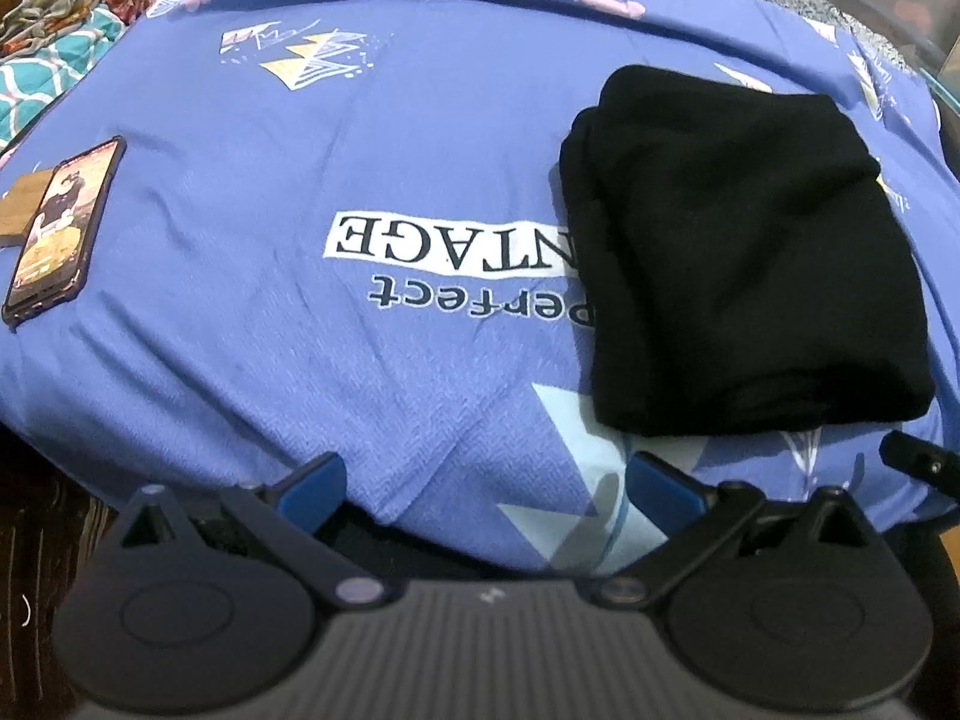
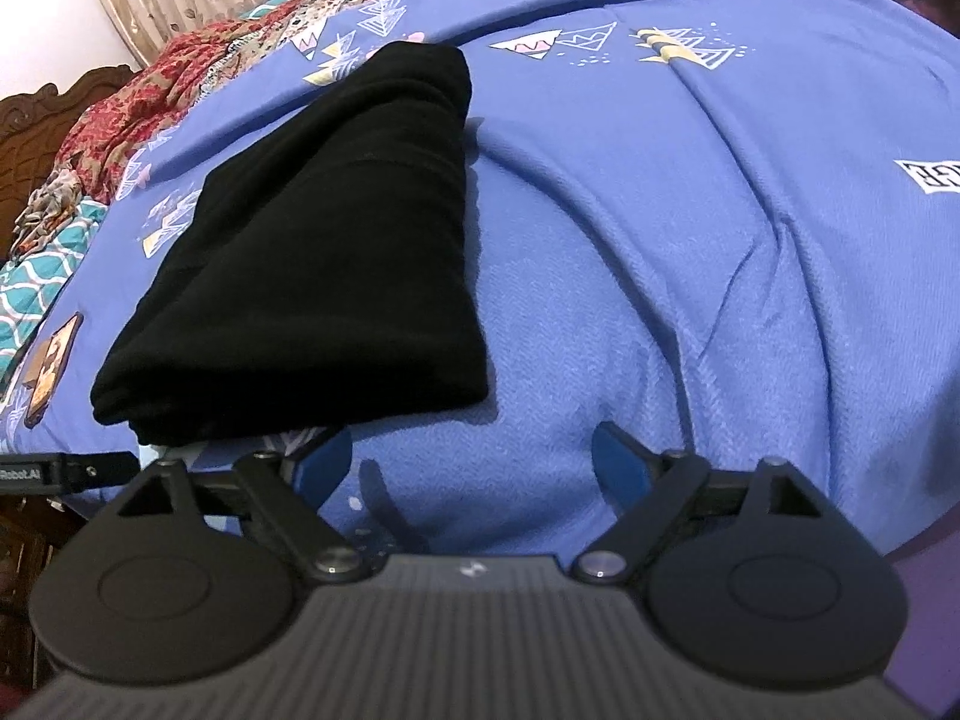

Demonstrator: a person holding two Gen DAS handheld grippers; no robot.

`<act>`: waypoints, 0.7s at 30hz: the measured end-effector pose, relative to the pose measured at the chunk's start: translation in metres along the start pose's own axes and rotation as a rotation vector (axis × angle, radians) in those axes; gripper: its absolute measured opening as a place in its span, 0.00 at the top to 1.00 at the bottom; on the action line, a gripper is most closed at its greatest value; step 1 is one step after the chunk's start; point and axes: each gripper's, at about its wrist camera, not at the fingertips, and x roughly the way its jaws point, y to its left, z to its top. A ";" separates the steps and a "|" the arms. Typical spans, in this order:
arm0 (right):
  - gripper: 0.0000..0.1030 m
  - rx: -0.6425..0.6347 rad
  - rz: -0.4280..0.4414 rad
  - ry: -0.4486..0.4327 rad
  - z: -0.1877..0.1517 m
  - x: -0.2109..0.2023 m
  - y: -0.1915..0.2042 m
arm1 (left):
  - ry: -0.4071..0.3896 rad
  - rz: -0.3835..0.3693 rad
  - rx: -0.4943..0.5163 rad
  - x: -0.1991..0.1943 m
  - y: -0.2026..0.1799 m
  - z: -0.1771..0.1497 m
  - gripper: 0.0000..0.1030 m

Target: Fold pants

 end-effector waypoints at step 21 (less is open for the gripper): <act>0.00 0.000 0.075 0.004 0.007 0.003 -0.016 | -0.065 0.107 0.064 -0.005 -0.009 0.007 0.00</act>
